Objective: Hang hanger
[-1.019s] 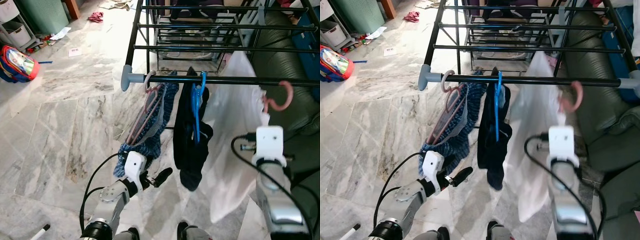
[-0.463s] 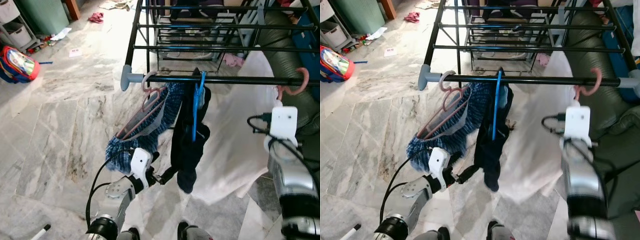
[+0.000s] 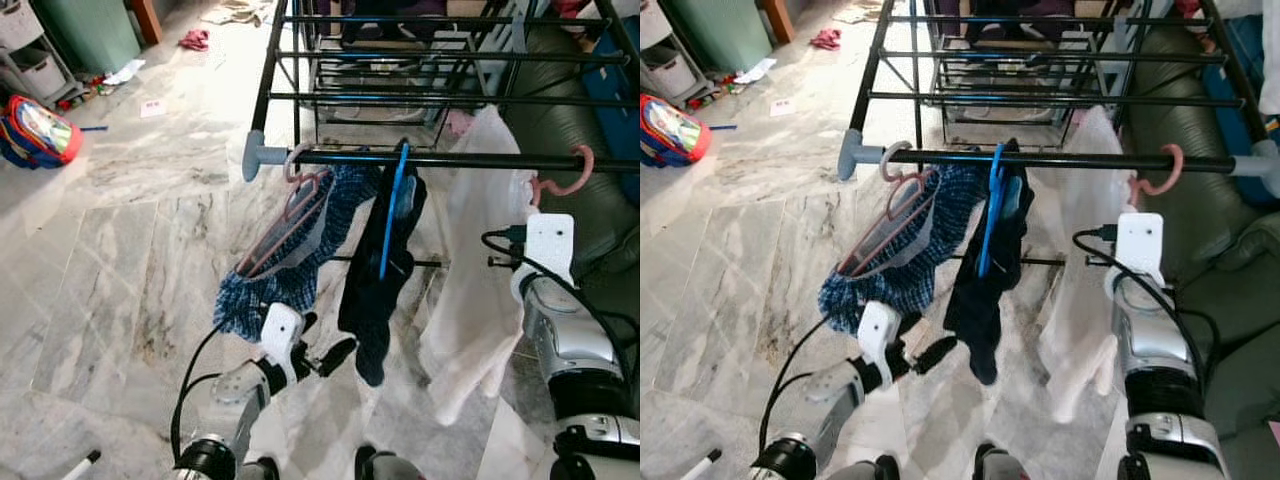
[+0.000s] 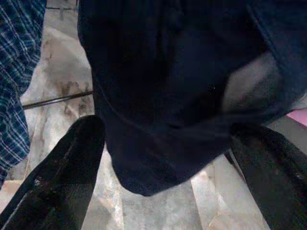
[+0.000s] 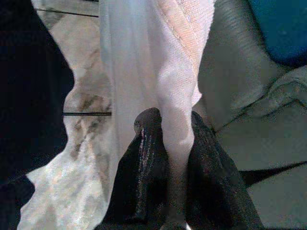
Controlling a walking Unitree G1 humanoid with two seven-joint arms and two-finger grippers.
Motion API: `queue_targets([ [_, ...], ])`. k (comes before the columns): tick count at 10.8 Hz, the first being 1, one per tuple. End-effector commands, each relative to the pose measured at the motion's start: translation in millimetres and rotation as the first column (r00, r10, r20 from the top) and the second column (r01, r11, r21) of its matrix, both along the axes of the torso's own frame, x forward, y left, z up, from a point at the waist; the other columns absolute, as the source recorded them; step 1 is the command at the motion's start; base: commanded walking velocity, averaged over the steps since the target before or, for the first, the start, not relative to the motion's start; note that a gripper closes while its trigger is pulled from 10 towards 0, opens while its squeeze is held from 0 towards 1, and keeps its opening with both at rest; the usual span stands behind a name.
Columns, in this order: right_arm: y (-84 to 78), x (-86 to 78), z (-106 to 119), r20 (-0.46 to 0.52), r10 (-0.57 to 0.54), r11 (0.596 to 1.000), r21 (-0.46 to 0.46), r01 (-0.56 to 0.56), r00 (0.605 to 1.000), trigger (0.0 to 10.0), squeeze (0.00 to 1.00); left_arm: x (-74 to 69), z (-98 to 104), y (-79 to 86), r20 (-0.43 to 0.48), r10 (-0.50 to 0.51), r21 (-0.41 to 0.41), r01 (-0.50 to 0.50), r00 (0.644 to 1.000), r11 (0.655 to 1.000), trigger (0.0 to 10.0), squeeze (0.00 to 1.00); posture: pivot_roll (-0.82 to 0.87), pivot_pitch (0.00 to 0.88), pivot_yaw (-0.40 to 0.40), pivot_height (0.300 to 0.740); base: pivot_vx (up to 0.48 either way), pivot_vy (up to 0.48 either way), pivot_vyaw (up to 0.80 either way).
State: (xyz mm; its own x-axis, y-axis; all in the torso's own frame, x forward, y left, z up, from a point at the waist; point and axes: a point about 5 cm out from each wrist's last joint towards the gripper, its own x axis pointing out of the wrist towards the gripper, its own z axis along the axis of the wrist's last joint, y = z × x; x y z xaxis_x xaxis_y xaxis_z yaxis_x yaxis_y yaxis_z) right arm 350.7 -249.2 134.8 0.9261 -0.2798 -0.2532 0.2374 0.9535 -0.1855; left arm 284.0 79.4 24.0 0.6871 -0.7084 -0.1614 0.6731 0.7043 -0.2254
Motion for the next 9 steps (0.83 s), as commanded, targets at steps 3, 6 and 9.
queue_targets([
  [3, 30.9, 4.7, -10.4, -0.041, 0.129, 0.991, -0.009, -0.13, 0.991, 10.0, 0.0, -2.3, -5.8, 1.0, -0.018, -0.003, 0.022, 0.003, 1.0, 1.0, 10.0, 0.0, -0.09, 0.193, 0.019, 0.74, 0.0, 0.0, 0.0],
  [6, 25.1, -0.5, -18.2, -0.063, 0.098, 0.994, -0.043, -0.101, 0.993, 10.0, 0.0, -2.8, -6.6, 1.1, -0.019, 0.001, 0.021, -0.001, 1.0, 1.0, 10.0, 0.0, -0.09, 0.195, 0.02, 0.74, 0.0, 0.0, 0.0],
  [9, -5.5, -7.0, -16.4, -0.048, -0.045, 0.994, -0.102, 0.04, 0.998, 10.0, 0.0, -3.6, -7.4, 1.4, -0.017, -0.005, 0.024, 0.006, 1.0, 1.0, 10.0, 0.0, -0.09, 0.199, 0.024, 0.74, 0.0, 0.0, 0.0],
])
